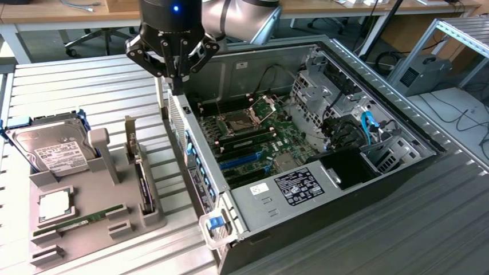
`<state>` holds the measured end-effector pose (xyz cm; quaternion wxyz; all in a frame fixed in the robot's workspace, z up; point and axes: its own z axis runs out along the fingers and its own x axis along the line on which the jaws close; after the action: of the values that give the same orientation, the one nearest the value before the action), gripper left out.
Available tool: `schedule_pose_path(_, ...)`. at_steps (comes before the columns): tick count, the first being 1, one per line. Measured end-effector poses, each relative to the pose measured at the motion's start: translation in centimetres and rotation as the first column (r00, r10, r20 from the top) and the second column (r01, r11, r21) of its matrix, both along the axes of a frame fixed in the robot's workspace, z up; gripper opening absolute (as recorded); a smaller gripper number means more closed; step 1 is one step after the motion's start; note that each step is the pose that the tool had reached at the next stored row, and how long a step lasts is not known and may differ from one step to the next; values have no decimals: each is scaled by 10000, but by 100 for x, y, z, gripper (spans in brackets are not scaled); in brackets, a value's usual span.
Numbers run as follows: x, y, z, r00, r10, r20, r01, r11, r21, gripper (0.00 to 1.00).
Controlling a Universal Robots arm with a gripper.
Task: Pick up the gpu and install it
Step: 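Reach for the gpu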
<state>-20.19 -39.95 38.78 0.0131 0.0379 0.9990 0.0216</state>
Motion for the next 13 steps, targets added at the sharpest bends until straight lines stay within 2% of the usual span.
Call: schedule_pose_path(13, -40, 0, -2, 10000, 0, -1, 0, 10000, 0, 11)
